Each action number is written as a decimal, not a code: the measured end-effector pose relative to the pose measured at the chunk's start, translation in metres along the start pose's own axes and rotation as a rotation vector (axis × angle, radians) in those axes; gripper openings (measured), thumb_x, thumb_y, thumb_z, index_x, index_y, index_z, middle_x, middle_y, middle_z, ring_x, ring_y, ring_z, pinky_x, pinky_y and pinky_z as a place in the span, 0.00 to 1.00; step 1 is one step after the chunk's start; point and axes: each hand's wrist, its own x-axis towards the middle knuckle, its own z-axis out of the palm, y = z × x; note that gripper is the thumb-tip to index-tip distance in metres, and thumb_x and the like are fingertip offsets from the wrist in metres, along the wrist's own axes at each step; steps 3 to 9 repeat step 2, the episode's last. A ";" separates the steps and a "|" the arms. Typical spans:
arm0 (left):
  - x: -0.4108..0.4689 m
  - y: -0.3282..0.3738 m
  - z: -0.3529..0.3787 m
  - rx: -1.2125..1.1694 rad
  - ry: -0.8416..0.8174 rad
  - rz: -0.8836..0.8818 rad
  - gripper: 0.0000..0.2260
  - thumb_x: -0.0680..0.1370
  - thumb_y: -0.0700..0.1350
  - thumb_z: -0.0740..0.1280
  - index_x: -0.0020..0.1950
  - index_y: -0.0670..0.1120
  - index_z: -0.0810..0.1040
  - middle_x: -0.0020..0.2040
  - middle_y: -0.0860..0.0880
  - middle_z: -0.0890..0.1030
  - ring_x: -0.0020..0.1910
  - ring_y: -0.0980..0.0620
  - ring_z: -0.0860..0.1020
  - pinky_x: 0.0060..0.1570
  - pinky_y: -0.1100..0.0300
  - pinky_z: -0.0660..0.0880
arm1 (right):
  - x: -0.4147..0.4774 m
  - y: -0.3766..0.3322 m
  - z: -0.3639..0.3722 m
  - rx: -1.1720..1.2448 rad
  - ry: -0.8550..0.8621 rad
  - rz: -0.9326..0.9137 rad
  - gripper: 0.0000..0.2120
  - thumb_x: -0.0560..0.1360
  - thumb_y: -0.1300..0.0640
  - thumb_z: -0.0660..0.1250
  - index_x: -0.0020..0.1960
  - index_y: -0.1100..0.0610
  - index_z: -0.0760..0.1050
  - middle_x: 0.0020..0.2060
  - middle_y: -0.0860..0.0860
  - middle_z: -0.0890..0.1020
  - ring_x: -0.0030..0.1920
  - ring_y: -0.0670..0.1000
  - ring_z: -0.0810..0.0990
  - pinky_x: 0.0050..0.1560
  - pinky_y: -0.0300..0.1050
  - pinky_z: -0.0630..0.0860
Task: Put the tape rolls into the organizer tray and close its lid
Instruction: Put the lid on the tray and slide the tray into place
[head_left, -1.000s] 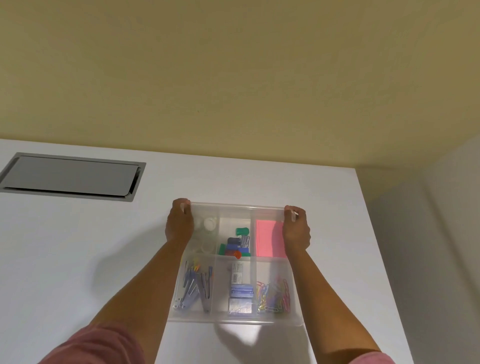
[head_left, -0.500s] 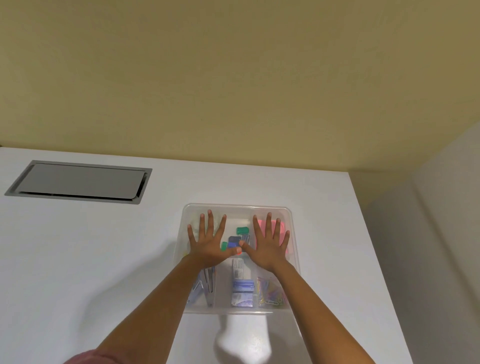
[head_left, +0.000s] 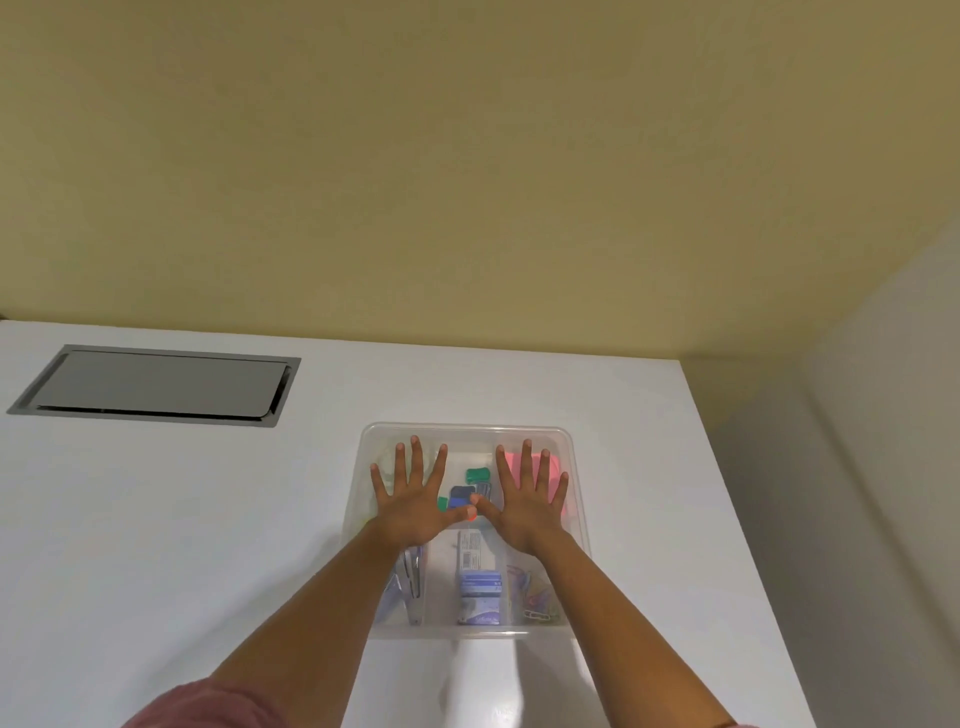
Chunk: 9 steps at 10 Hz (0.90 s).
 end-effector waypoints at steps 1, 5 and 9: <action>-0.002 0.000 -0.007 0.021 0.017 0.044 0.64 0.43 0.76 0.18 0.76 0.50 0.36 0.76 0.44 0.34 0.76 0.42 0.36 0.71 0.39 0.36 | -0.001 0.000 -0.006 0.022 0.008 -0.016 0.63 0.43 0.24 0.14 0.75 0.48 0.33 0.73 0.53 0.30 0.74 0.60 0.32 0.72 0.62 0.33; -0.003 0.002 -0.014 0.048 0.059 0.071 0.63 0.45 0.72 0.13 0.77 0.49 0.39 0.78 0.45 0.38 0.77 0.45 0.38 0.73 0.42 0.36 | 0.000 -0.002 -0.015 0.019 0.038 -0.039 0.63 0.44 0.26 0.11 0.75 0.51 0.35 0.76 0.54 0.35 0.75 0.58 0.34 0.73 0.58 0.34; -0.003 0.002 -0.014 0.048 0.059 0.071 0.63 0.45 0.72 0.13 0.77 0.49 0.39 0.78 0.45 0.38 0.77 0.45 0.38 0.73 0.42 0.36 | 0.000 -0.002 -0.015 0.019 0.038 -0.039 0.63 0.44 0.26 0.11 0.75 0.51 0.35 0.76 0.54 0.35 0.75 0.58 0.34 0.73 0.58 0.34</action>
